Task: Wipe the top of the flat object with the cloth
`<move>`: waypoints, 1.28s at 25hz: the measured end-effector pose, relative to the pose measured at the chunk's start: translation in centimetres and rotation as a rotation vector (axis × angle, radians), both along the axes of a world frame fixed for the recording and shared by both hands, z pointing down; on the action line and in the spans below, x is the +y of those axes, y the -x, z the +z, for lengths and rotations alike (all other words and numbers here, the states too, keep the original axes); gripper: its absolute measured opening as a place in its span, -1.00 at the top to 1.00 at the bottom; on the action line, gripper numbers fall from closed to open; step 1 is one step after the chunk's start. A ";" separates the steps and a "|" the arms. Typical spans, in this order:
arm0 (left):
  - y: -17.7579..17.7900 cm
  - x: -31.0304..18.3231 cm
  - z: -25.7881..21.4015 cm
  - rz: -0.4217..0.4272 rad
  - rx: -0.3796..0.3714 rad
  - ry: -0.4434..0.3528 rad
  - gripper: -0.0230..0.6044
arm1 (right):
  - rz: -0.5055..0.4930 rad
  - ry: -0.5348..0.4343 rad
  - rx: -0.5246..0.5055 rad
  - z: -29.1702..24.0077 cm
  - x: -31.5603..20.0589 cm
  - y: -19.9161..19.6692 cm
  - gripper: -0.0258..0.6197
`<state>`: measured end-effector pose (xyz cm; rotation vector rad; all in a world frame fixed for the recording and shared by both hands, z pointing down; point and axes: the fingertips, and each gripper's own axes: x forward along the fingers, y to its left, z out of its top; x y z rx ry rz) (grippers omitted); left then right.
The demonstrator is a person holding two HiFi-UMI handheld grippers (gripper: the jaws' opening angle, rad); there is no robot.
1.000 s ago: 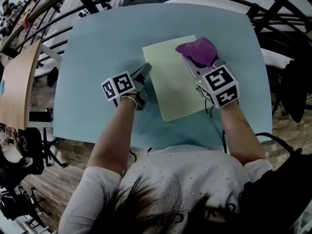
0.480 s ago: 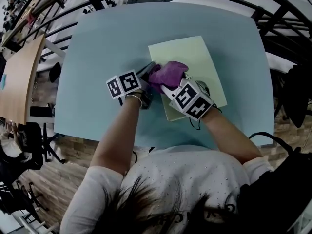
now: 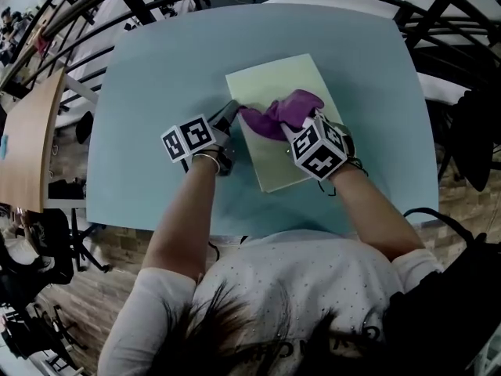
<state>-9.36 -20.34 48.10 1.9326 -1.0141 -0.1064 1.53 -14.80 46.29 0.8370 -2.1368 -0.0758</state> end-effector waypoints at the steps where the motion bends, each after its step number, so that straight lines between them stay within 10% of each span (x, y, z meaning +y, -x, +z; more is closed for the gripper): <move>1: 0.0 0.0 0.0 -0.001 -0.001 -0.001 0.59 | 0.031 0.001 -0.003 -0.1 -0.3 -1.1 0.82; 22: 0.0 0.1 -0.2 -0.014 0.027 0.005 0.59 | 0.432 -0.056 0.104 -0.2 -1.9 -16.3 0.83; 25: 0.1 0.1 -0.2 -0.014 0.036 0.009 0.59 | 0.530 -0.044 -0.001 -1.5 -1.9 -17.7 0.83; 32: 0.3 -0.2 -0.3 -0.028 0.013 -0.005 0.59 | 0.200 -0.202 -0.338 -12.3 -1.2 -4.2 0.83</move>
